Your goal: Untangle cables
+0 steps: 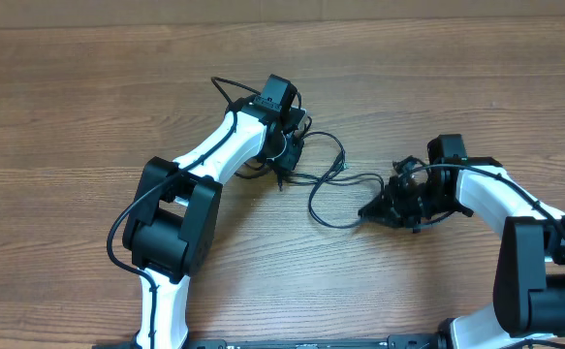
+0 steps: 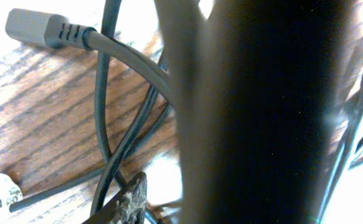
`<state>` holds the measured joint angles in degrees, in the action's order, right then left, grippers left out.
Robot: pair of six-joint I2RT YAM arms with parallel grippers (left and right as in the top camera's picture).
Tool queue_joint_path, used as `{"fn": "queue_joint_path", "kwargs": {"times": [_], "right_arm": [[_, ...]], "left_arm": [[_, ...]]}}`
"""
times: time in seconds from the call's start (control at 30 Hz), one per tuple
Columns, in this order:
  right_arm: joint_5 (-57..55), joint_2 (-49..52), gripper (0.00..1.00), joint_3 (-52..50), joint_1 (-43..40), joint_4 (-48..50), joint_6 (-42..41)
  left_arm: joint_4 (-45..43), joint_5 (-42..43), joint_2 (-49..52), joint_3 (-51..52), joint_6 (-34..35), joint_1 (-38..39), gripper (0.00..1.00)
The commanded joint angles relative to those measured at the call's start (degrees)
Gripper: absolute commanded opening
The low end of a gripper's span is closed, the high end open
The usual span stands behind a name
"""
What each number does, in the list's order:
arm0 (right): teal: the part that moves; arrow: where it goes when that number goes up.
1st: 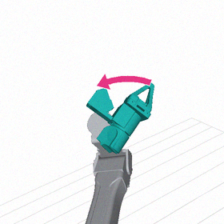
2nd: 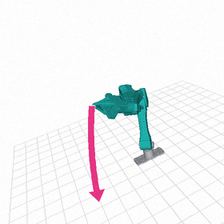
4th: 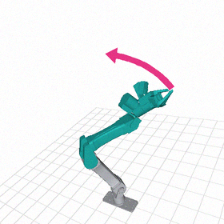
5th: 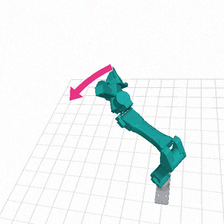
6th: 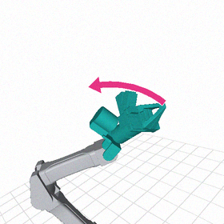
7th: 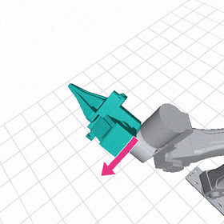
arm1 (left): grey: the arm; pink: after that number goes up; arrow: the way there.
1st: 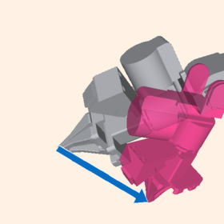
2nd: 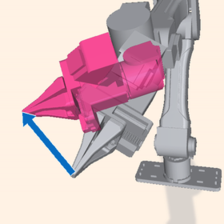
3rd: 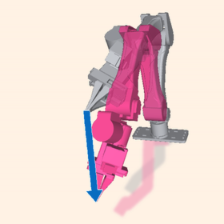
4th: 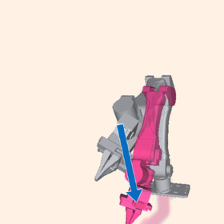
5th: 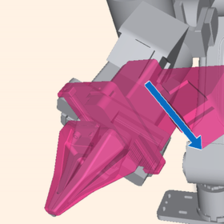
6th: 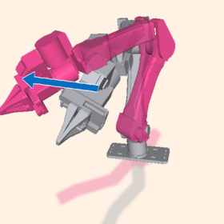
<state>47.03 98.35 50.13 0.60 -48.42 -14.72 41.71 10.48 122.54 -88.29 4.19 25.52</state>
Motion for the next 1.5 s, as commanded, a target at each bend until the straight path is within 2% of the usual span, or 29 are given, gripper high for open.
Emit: {"fn": "queue_joint_path", "kwargs": {"times": [0.0,0.1,0.13,0.17,0.23,0.33,0.4,0.43,0.57,0.77,0.87,1.03,1.13,1.17,1.27,1.4,1.43,1.47], "right_arm": [[-7.43,0.04,0.14,-0.04,1.31,-3.54,5.01],[-15.41,0.04,0.37,-0.02,1.27,-4.61,3.72],[-17.68,0.04,0.5,0.11,1.11,-4.63,2.6],[-19.56,0.04,0.58,0.44,0.87,-4.9,1.97],[-22.36,0.04,0.61,2.51,0.15,-7.21,1.01],[-26.53,0.04,0.66,11.76,-1.01,-15.85,1.03],[-29.86,0.04,0.81,18.71,-0.98,-21.4,1.03],[-30.45,0.04,0.82,20.7,-0.98,-22.73,1.05],[-30.05,0.04,0.79,28.0,0.46,-25.18,1.29],[-26.43,0.07,0.75,27.36,8.72,-19.21,1.2],[-26.97,0.07,0.69,27.1,14.32,-14.93,0.92],[-42.77,1.64,0.66,27.08,23.93,-9.29,-5.73],[-44.44,4.92,0.65,27.08,28.44,-7.91,-6.54],[-44.44,6.1,0.63,27.08,29.49,-7.63,-6.54],[-44.46,9.46,0.47,27.08,32.11,-6.69,-6.54],[-44.44,13.11,0.46,27.08,33.27,-6.32,-9.81],[-44.46,14.27,0.44,27.08,33.27,-6.29,-10.82],[-44.44,15.17,0.38,27.08,33.27,-6.29,-10.82]], "left_arm": [[-1.53,0.07,0.94,0.13,0.13,0.13,0.34],[-2.84,0.07,0.94,0.13,0.13,0.13,0.34],[-3.06,0.04,0.94,0.13,0.13,0.13,0.35],[-3.23,0.04,0.94,0.11,0.13,0.13,0.36],[-3.43,-0.02,0.94,0.13,0.11,0.13,0.38],[-3.37,-0.17,0.94,0.13,0.11,0.11,0.39],[-3.41,-0.15,0.94,0.13,0.11,0.11,0.4],[-3.39,-0.15,0.94,0.13,0.13,0.11,0.4],[-3.41,-0.11,0.94,0.13,0.15,0.13,0.4],[-3.48,-0.11,0.94,0.13,0.59,0.13,0.41],[-3.37,-0.11,0.94,0.13,0.59,0.13,0.41],[-2.71,-0.09,0.94,0.13,0.59,0.13,0.4],[-2.47,-0.11,0.94,0.13,0.57,0.13,0.39],[-2.49,-0.11,0.94,0.13,0.57,0.13,0.39],[-2.49,-0.11,0.94,0.13,0.57,0.13,0.39],[-2.49,-0.11,0.94,0.13,0.57,0.13,0.38],[-2.47,-0.11,0.94,0.13,0.59,0.13,0.38],[-2.36,-0.11,0.94,0.13,0.57,0.13,0.38]]}}
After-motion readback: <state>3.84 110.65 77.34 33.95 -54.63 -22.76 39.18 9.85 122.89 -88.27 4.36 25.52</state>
